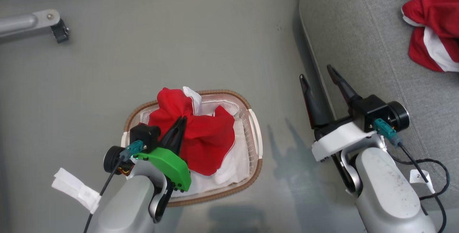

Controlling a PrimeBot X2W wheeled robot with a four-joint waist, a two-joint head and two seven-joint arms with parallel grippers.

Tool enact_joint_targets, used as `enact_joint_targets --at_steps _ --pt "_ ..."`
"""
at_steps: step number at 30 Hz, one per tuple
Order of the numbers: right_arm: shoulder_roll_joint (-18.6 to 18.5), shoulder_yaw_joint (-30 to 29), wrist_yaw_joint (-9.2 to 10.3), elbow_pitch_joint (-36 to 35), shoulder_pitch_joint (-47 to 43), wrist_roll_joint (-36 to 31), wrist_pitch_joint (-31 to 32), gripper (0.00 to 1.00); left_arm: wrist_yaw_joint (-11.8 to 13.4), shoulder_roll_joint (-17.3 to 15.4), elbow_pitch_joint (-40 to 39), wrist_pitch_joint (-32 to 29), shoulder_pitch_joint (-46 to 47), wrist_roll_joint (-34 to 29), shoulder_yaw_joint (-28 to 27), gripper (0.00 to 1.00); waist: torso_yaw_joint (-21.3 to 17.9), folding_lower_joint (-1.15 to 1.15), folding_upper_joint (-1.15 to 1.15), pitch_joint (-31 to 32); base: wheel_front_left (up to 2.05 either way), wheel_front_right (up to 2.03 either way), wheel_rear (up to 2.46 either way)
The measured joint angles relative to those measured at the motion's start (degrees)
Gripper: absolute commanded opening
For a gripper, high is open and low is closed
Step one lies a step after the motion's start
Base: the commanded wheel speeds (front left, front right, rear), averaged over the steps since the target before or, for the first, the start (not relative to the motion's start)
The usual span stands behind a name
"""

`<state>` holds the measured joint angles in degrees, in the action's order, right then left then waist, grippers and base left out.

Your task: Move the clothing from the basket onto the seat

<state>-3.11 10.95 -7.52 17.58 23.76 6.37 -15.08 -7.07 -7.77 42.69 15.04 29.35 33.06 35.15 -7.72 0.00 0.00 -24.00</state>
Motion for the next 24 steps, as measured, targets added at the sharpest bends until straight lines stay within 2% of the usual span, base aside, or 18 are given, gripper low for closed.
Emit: enact_joint_targets --at_steps 10,24 --pt "-1.18 3.78 0.0 1.83 -5.16 -0.05 0.0 1.0 -0.23 2.13 -13.35 0.0 -8.11 -8.57 -9.0 0.0 2.34 -0.01 0.0 9.96 0.0 0.0 0.0" --pt "-1.16 7.73 0.0 2.8 -9.77 0.78 0.0 1.0 -0.31 3.08 -27.29 0.0 -9.98 -9.53 -8.76 0.0 3.63 -0.01 0.0 19.1 0.0 0.0 0.0"
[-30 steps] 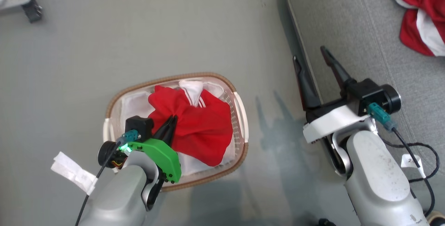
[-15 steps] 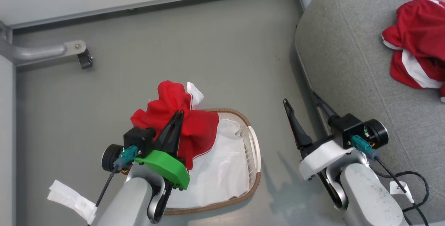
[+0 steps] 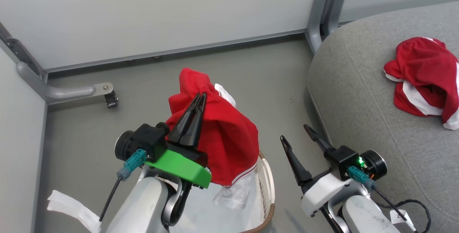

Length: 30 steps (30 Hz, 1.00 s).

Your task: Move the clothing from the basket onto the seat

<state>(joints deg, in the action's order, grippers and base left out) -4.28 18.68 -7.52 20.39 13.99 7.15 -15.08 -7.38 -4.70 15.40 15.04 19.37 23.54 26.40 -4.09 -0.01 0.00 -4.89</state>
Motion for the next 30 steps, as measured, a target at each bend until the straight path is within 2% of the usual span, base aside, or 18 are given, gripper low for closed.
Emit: enact_joint_targets --at_steps 7,15,21,24,25,26,27,30 --pt "-0.07 2.77 0.0 -2.31 -0.47 0.88 0.0 1.0 -0.01 0.32 -4.15 0.0 -0.23 -0.98 1.54 0.0 0.23 0.0 0.0 1.88 0.0 0.0 0.0" --pt "-0.68 10.67 0.0 -4.2 3.99 1.18 0.0 1.0 -0.01 0.63 -5.87 0.0 -0.29 -1.23 3.34 0.0 1.41 0.0 0.0 1.59 0.0 0.0 0.0" --pt "-0.14 15.75 0.0 1.46 8.44 1.1 0.0 1.0 -0.01 1.13 -6.33 0.0 -0.03 -1.27 6.13 0.0 3.41 0.0 0.0 1.12 0.0 0.0 0.0" --pt "0.53 16.13 0.0 4.34 9.67 2.14 0.0 0.98 -0.01 1.4 -6.35 0.0 0.05 -0.33 7.65 0.0 4.65 0.0 0.0 1.01 0.0 0.0 0.0" --pt "0.67 15.77 0.0 5.28 9.87 2.53 0.0 0.48 -0.01 1.47 -6.37 0.0 0.05 -0.01 7.97 0.0 5.03 0.0 0.0 0.98 0.0 0.0 0.0" --pt "0.81 15.36 0.0 5.97 9.97 2.94 0.0 0.13 -0.01 1.51 -6.41 0.0 0.05 0.41 8.27 0.0 5.47 0.0 0.0 0.93 0.0 0.0 0.0" --pt "0.93 15.05 0.0 6.37 10.05 3.08 0.0 0.0 -0.01 1.56 -6.43 0.0 0.05 0.58 8.43 0.0 5.9 0.0 0.0 0.84 0.0 0.0 0.0" --pt "1.38 13.62 0.0 6.76 10.11 3.57 0.0 0.0 -0.02 1.59 -6.39 0.0 0.05 0.71 8.23 0.0 6.77 0.0 0.0 0.41 0.0 0.0 0.0"
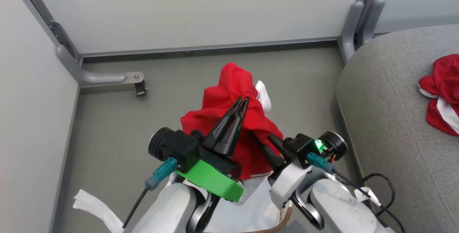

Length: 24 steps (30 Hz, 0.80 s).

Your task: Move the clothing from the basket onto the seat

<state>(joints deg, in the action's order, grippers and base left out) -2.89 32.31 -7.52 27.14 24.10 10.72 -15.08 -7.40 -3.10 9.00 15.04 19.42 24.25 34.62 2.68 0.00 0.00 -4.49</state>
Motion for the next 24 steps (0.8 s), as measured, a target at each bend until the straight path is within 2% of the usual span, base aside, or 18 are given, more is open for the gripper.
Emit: enact_joint_targets --at_steps 2,3,4,5,13,24 --pt "0.08 -1.25 -0.01 -0.47 -0.03 0.01 0.0 0.0 0.01 0.05 0.51 0.0 -0.02 -0.27 -0.42 0.0 0.17 0.0 0.0 -0.5 0.0 0.0 0.0" --pt "0.03 -1.89 0.0 -0.82 -0.08 0.01 0.0 0.0 0.01 0.07 0.71 0.0 -0.03 -0.67 -0.77 0.2 0.13 0.0 0.0 -0.68 0.0 0.0 0.0" --pt "0.02 -2.66 0.0 -1.32 -0.19 0.01 0.0 0.0 0.01 0.07 0.8 0.0 -0.07 -1.01 -1.31 0.53 -0.05 0.0 0.0 -0.82 0.0 0.0 0.0" --pt "0.05 -3.43 0.0 -2.05 -0.41 0.03 0.0 0.0 0.01 0.08 1.05 0.04 -0.1 -1.18 -1.8 1.0 -0.33 0.0 0.0 -0.94 0.0 0.0 0.0" --pt "0.07 -9.22 0.0 -5.65 -2.74 0.82 0.0 0.0 0.0 0.1 3.61 0.12 -1.55 -3.98 -4.9 1.0 -4.98 0.0 0.0 -1.47 0.0 0.0 0.0" --pt "0.01 -13.49 0.0 -8.45 -3.96 2.53 0.0 0.0 0.0 0.12 4.83 0.13 -1.4 -5.84 -5.26 1.0 -15.89 0.0 0.0 -3.35 0.0 0.0 0.0"
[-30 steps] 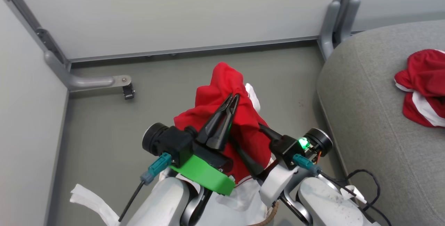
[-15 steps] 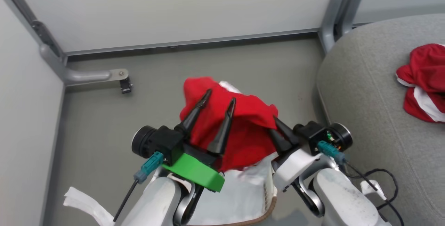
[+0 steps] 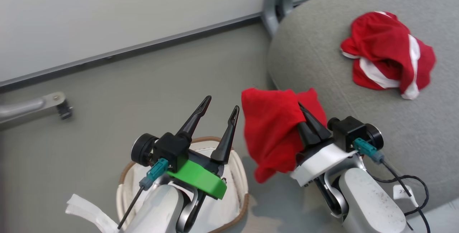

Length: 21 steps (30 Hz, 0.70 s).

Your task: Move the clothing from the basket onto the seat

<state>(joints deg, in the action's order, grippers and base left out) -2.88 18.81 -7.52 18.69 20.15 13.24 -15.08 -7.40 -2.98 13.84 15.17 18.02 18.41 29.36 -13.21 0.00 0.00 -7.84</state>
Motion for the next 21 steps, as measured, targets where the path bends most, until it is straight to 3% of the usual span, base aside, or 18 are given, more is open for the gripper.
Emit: enact_joint_targets --at_steps 12,21 --pt "0.01 -3.28 0.0 -1.34 -0.37 1.75 0.01 0.0 0.0 -0.49 2.08 0.0 1.66 -0.42 1.15 1.0 -11.72 0.0 0.0 -3.15 0.0 0.0 0.0" --pt "-0.76 -8.65 0.0 -3.69 9.45 1.36 0.0 0.0 0.0 -1.87 3.93 0.0 3.33 -0.74 3.47 1.0 -13.92 0.0 0.0 -8.3 0.0 0.0 0.0"
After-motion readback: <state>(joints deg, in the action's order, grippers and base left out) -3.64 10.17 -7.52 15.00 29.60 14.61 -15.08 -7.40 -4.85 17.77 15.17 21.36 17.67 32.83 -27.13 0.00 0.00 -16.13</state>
